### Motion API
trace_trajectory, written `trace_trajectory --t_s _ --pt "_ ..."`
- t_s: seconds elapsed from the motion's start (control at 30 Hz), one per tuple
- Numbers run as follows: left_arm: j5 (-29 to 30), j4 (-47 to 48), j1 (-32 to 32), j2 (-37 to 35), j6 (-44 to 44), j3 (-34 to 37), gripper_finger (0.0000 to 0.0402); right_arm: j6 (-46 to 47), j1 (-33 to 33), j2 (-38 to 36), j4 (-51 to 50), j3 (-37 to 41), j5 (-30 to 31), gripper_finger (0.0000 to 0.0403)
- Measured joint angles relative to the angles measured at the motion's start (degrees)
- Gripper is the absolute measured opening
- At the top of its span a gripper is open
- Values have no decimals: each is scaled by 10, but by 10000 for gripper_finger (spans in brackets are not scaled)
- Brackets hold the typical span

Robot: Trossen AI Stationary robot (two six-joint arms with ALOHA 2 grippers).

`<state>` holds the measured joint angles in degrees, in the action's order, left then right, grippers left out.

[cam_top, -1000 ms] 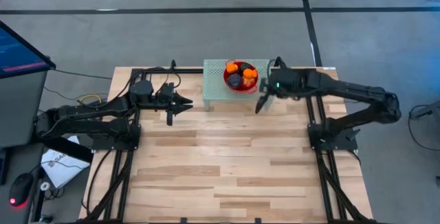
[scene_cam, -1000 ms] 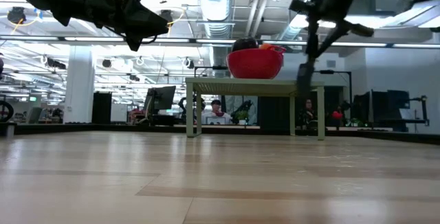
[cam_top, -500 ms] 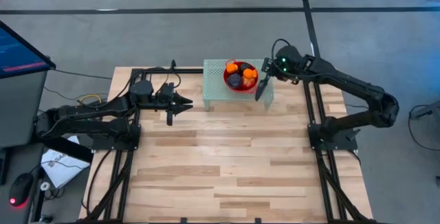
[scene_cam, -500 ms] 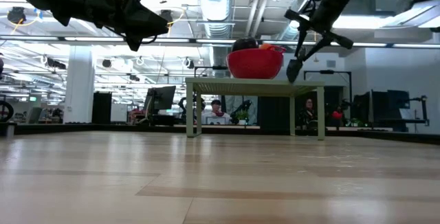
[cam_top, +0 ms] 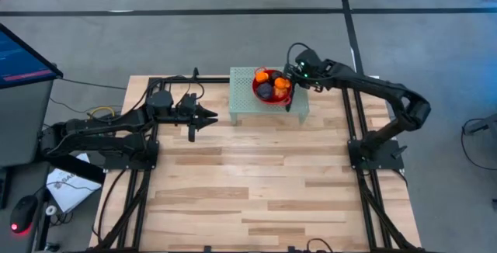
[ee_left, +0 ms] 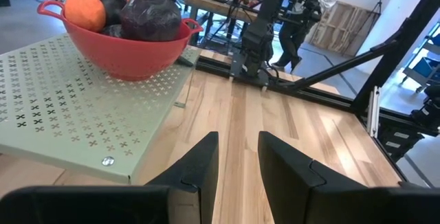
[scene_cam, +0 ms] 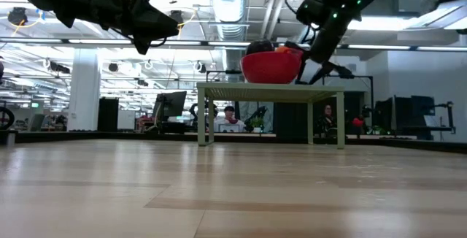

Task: Pick & Place Fruit
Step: Put the black knife on the shelf, then return to Home Position

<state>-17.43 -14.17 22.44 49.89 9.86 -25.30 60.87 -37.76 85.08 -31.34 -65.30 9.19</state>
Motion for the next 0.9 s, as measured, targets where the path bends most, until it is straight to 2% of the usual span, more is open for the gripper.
trace_trajectory --t_s 0.33,0.43,0.63,0.73,0.9 --pt "0 0 0 0 12 0 97 -16 -5 13 19 0 -2 124" --pt "0 0 0 0 12 0 97 -29 -5 11 20 0 2 152" --pt "0 0 0 0 12 0 97 -48 -5 9 20 0 3 234" --pt "0 0 0 0 12 0 97 -83 -6 -20 7 0 3 255" --pt "0 0 0 0 12 0 97 -158 -10 -117 -70 0 31 257"
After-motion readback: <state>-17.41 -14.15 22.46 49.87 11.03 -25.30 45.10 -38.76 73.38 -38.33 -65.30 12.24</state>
